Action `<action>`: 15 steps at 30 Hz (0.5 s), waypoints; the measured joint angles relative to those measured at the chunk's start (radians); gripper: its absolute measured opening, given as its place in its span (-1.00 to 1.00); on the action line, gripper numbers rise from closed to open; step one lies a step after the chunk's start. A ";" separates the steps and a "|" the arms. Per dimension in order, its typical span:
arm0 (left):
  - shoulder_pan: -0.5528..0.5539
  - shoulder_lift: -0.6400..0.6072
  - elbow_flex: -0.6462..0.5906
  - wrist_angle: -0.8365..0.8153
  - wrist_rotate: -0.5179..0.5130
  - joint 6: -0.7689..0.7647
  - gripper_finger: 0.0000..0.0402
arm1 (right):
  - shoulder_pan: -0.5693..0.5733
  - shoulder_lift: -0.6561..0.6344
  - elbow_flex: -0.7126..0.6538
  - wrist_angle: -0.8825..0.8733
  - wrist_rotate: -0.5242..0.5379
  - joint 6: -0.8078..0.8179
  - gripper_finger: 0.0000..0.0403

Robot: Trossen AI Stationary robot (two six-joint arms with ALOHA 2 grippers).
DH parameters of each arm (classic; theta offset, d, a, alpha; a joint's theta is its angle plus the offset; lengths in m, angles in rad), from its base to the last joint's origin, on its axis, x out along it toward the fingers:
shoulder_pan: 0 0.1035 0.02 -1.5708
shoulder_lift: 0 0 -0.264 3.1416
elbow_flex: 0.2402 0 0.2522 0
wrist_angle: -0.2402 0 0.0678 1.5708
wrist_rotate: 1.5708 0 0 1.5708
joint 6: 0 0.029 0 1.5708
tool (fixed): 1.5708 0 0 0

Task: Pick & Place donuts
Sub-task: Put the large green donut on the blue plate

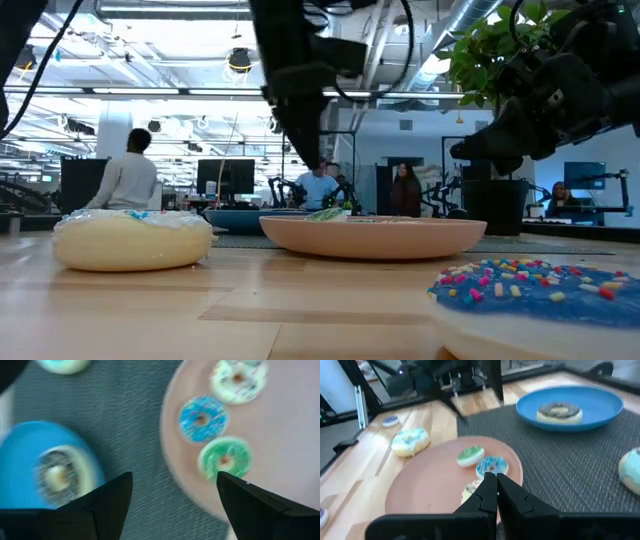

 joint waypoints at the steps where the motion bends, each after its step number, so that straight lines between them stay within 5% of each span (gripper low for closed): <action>1: -0.009 -0.017 -0.021 -0.001 -0.048 -0.003 0.36 | 0.000 0.000 -0.001 -0.010 -0.005 0.006 -1.00; 15: -0.113 -0.564 -0.606 0.251 -0.073 -0.232 -0.64 | -0.001 0.000 -0.001 -0.028 -0.013 0.041 -1.00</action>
